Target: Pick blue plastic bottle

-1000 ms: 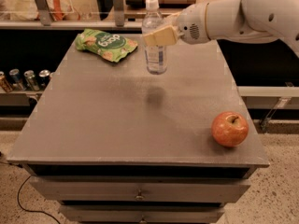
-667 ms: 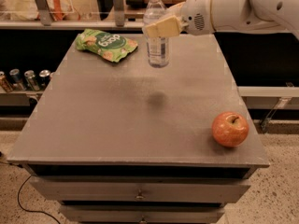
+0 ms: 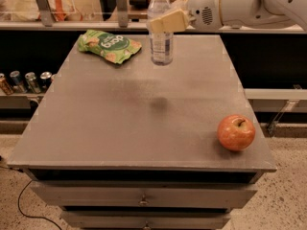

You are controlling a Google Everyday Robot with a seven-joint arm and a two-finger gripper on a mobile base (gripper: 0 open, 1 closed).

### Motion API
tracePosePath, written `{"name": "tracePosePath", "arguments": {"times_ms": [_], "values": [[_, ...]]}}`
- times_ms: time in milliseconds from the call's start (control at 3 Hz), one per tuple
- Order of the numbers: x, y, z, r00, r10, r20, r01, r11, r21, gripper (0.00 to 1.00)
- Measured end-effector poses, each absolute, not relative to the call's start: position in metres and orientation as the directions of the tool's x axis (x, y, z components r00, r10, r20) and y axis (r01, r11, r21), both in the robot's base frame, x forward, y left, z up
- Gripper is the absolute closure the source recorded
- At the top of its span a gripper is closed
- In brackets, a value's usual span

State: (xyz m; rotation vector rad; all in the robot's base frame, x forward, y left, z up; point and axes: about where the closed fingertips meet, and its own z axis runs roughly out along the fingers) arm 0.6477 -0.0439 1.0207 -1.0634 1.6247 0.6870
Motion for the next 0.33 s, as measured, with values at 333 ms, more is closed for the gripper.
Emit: {"name": "tracePosePath", "arguments": {"times_ms": [333], "values": [[0.6475,-0.0427,1.0211,-0.077,-0.302,-0.950,-0.896,0.440,-0.067,1.00]]}}
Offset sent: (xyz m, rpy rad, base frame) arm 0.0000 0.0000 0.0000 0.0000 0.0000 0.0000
